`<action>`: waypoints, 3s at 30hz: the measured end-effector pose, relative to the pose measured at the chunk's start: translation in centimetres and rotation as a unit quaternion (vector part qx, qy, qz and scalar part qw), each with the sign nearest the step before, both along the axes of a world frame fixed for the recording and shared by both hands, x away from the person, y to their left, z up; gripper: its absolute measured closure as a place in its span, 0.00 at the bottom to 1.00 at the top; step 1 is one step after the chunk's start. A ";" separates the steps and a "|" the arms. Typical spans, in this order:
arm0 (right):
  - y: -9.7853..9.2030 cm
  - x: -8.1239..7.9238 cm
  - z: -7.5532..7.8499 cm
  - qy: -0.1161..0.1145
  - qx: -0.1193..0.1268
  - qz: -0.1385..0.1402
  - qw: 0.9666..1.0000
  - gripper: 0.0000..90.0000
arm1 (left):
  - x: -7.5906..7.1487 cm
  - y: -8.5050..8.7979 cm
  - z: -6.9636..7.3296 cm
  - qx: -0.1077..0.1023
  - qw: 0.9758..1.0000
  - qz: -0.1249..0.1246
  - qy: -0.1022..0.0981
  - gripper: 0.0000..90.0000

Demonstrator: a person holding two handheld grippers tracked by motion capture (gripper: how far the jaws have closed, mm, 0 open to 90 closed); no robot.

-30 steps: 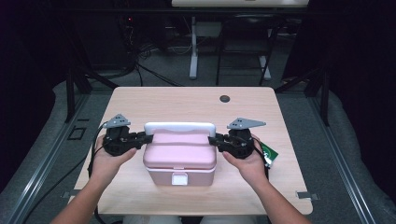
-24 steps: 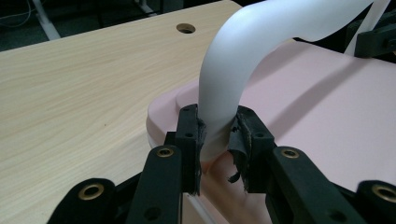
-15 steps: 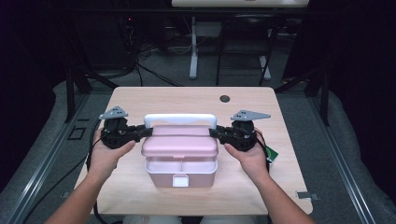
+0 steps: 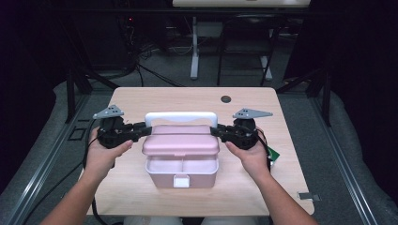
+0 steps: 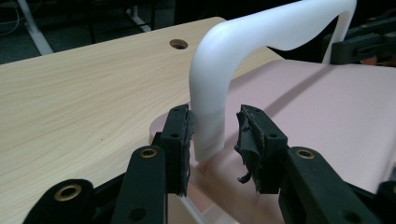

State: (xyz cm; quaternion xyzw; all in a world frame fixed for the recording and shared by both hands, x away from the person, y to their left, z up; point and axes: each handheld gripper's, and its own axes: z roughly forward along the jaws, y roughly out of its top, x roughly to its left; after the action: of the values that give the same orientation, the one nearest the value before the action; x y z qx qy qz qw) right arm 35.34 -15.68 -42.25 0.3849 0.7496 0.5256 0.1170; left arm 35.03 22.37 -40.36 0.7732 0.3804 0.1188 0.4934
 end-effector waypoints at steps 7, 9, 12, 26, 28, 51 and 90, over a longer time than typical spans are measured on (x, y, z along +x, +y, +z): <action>0.0 0.2 0.1 0.002 0.003 -0.002 1.000 0.82 | -1.6 1.7 -0.5 0.014 1.000 0.002 -0.001 0.74; 0.0 0.2 0.1 0.003 0.005 -0.003 1.000 0.82 | -1.9 2.2 -1.0 0.019 1.000 -0.001 0.001 0.75; 0.0 0.2 0.1 0.002 0.004 -0.003 1.000 0.82 | -2.3 2.6 -1.7 0.026 1.000 -0.003 0.007 0.79; 0.1 0.3 0.0 0.007 0.000 -0.006 1.000 0.82 | -3.2 1.3 -4.0 0.041 0.998 -0.044 0.030 0.99; 0.1 0.3 0.0 0.007 0.000 -0.006 1.000 0.82 | -3.3 0.7 -4.1 0.043 0.997 -0.052 0.031 0.99; 0.1 0.3 -0.1 0.008 0.000 -0.006 1.000 0.82 | -3.7 -1.6 -4.0 0.054 0.994 -0.088 0.033 1.00; -2.4 -4.2 -2.3 -0.007 -0.013 -0.008 1.000 0.97 | 0.0 -1.7 0.8 0.048 0.997 -0.057 0.019 1.00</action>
State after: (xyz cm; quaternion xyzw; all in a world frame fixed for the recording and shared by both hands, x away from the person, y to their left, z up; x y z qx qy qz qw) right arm 31.18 -18.05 -44.56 0.3857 0.7522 0.5179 0.1313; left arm 35.03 20.66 -39.57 0.8183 0.3387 0.0939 0.4548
